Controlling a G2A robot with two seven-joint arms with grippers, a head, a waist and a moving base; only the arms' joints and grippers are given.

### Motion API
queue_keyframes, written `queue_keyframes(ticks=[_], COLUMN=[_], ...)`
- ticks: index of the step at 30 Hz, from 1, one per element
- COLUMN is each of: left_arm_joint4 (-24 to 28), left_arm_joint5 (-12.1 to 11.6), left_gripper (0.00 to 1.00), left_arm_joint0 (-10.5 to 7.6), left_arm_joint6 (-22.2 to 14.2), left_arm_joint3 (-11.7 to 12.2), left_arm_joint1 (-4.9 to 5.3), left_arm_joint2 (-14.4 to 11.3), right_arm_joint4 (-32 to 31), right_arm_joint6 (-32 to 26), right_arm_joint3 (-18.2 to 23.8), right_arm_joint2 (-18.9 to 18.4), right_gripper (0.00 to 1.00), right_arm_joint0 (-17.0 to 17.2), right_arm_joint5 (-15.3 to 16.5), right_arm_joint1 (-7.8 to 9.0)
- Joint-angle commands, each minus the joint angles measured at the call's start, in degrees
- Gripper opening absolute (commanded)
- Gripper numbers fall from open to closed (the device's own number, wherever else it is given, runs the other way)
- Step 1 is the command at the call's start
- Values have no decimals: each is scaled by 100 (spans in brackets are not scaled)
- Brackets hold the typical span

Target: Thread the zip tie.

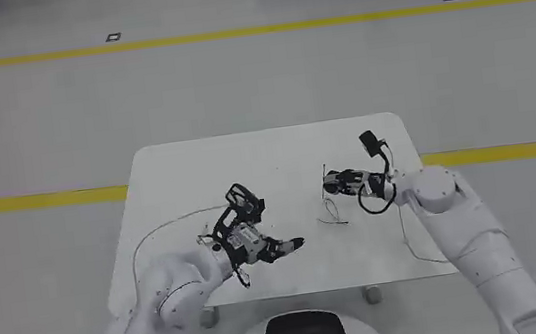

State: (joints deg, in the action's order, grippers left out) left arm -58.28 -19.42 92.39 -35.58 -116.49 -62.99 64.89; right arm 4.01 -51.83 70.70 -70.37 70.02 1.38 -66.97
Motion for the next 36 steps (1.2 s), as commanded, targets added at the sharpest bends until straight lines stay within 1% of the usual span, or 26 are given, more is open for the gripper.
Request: queue_keyframes(ticks=[1, 7, 8, 9, 10, 12, 14, 15, 18, 19, 20, 21, 22, 23, 31, 32, 33, 34, 35, 36], left_arm_joint4=[-385, -385, -477, -898, -1165, -1496, -2073, -2267, -3064, -3167, -3167, -3167, -3167, -3167, -3167, -3167, -3167, -3167, -3167, -3167], left_arm_joint5=[160, 160, 145, 50, 8, -6, -6, -6, -6, -6, -6, -6, -4, 56, 56, 113, 220, 149, 176, 270], left_gripper=[100, 100, 100, 100, 100, 100, 100, 100, 100, 100, 100, 100, 100, 100, 100, 100, 100, 100, 100, 100], left_arm_joint0=[-70, -70, -88, -150, -178, -220, -331, -377, -601, -673, -816, -907, -974, -1024, -1024, -1027, -1093, -1245, -1437, -1568], left_arm_joint6=[-16, -16, -11, -71, -68, 18, 23, 18, -58, -78, -125, -100, -75, 3, 3, 44, 116, 55, -34, -79], left_arm_joint3=[69, 69, 74, 35, -19, -87, -158, -157, -134, -103, -58, -1, 73, 146, 146, 192, 216, 226, 214, 216], left_arm_joint1=[-8, -8, -5, 9, 13, 10, 19, 18, 12, 7, 7, 7, 4, -8, -8, -9, -5, 19, 51, 81], left_arm_joint2=[-127, -127, -143, -221, -309, -478, -746, -853, -1283, -1401, -1559, -1688, -1776, -1860, -1860, -1860, -1850, -1886, -1938, -2040], right_arm_joint4=[54, 54, 51, 40, 42, 113, 217, 247, 434, 489, 571, 617, 647, 659, 659, 659, 715, 875, 997, 1060], right_arm_joint6=[13, 13, 59, 123, 149, 189, 210, 206, 203, 207, 200, 137, 59, 23, 23, 23, 56, -40, -96, -120], right_arm_joint3=[-45, -45, -26, 24, 47, 71, 75, 74, 36, 19, -23, -41, -61, -82, -82, -82, -60, -59, -86, -108], right_arm_joint2=[17, 17, 28, 56, 68, 71, 71, 72, 46, 34, 25, 41, 60, 72, 72, 72, 103, 118, 111, 110], right_gripper=[0, 0, 0, 0, 0, 0, 0, 0, 0, 0, 0, 0, 0, 0, 0, 0, 0, 0, 0, 0], right_arm_joint0=[-35, -35, -15, 18, 28, 31, 29, 26, 17, 15, 10, -3, -22, -34, -34, -34, 12, 27, 22, 13], right_arm_joint5=[-69, -69, -60, -63, -91, -174, -247, -263, -384, -424, -521, -578, -597, -596, -596, -596, -611, -633, -643, -639], right_arm_joint1=[-7, -7, -9, -13, -14, -17, -22, -22, -25, -25, -26, -28, -29, -29, -29, -29, -38, -47, -51, -54])
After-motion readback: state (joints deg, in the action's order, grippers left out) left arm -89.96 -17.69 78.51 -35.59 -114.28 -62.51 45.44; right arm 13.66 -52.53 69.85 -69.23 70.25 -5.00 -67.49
